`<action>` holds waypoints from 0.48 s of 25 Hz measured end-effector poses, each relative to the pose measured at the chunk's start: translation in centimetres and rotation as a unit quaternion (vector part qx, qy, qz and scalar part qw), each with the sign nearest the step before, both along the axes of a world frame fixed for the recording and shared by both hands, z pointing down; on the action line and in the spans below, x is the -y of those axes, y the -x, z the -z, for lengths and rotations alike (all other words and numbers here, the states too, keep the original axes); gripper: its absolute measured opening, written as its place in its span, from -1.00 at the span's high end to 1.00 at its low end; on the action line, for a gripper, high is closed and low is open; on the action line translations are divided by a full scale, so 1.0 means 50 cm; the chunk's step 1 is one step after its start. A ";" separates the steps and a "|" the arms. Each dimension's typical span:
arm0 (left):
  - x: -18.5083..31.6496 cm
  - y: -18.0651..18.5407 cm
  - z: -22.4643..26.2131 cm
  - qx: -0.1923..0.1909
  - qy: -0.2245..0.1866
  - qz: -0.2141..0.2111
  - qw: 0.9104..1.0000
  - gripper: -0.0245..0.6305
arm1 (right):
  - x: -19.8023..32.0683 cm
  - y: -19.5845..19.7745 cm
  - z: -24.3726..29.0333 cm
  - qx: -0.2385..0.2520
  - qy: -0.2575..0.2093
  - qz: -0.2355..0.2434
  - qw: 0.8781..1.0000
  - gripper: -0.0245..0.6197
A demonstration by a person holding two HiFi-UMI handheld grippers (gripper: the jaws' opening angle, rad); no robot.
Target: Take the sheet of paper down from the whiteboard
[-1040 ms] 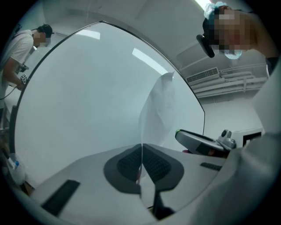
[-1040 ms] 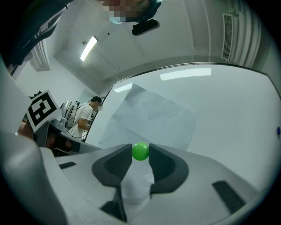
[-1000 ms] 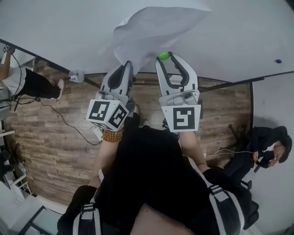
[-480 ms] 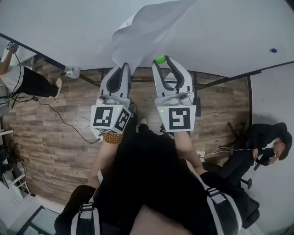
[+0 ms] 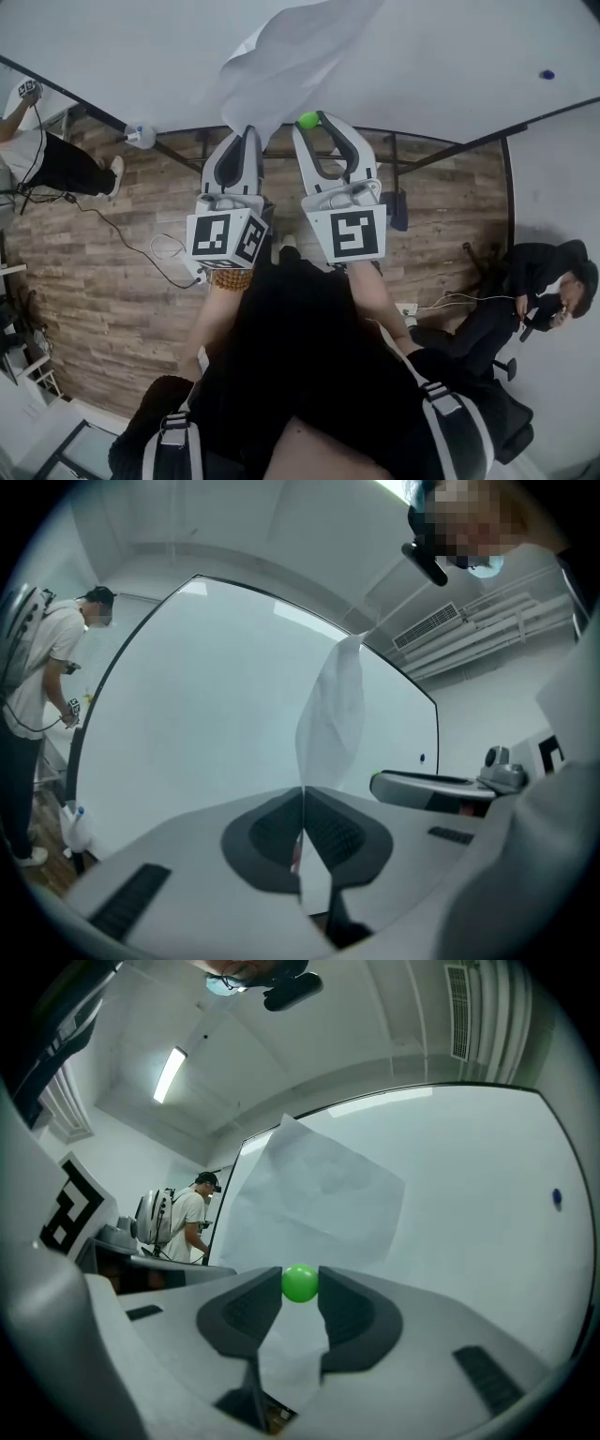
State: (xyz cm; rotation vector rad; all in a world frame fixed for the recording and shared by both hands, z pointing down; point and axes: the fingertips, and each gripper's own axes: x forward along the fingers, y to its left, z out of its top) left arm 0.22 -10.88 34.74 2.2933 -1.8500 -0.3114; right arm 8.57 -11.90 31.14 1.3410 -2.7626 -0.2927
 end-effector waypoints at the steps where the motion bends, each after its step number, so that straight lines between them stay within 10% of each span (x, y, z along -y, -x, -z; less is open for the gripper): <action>1: 0.002 0.000 -0.001 -0.001 0.001 0.002 1.000 0.89 | 0.001 -0.001 -0.001 -0.004 0.001 0.001 1.000 0.56; 12: 0.034 -0.051 -0.008 0.007 0.005 -0.017 1.000 0.89 | 0.025 -0.064 -0.021 -0.016 0.019 -0.024 0.999 0.56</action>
